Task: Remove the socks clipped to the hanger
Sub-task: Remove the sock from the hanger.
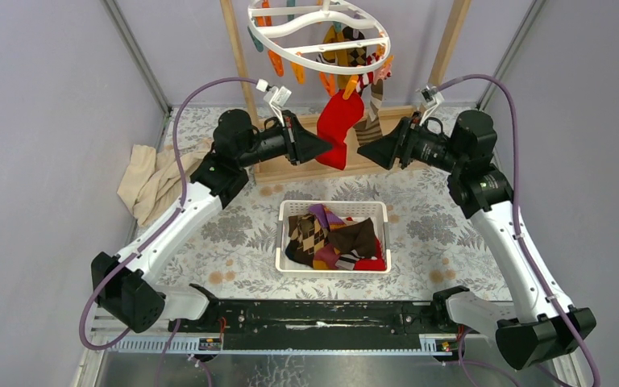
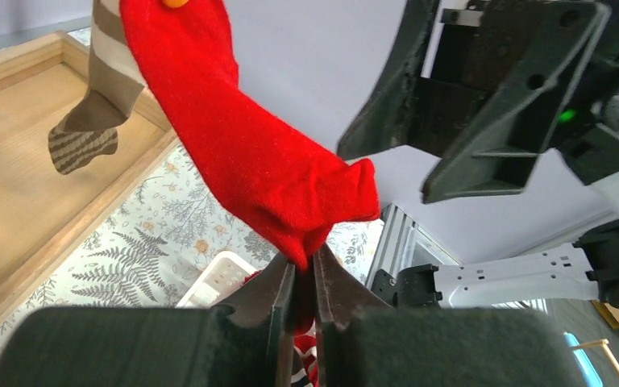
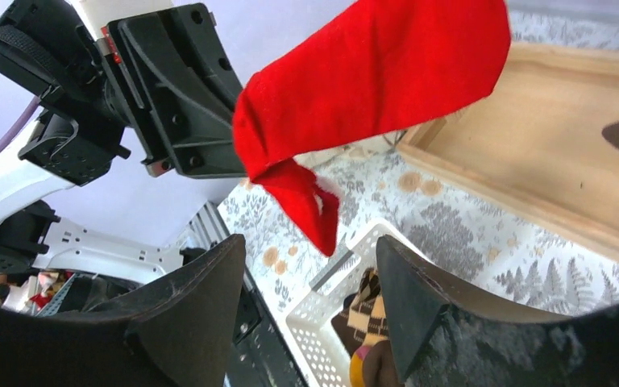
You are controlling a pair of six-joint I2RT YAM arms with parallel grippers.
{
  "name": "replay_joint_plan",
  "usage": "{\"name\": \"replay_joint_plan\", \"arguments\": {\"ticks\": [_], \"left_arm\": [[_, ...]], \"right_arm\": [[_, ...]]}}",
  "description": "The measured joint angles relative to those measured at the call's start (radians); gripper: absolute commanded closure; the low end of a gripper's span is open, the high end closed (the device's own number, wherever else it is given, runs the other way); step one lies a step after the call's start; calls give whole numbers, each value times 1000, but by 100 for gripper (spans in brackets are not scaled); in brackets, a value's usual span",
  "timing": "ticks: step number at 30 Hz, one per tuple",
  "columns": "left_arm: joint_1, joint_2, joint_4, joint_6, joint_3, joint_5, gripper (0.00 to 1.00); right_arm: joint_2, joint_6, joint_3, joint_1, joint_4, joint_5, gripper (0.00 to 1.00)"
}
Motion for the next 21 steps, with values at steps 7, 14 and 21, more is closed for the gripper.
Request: {"name": "replay_joint_plan", "arguments": {"ticks": [7,14,21], "left_arm": [[9,5,-67,-5,50,70,82],[22,15,-105,-36,52,126,81],[28,15,-115,-69,78,159,81]], "right_arm": [[2,82,-98,-2,299,49,34],[42,89,-101,-5,521,136,33],[158,93,-75,-6,641,178,33]]}}
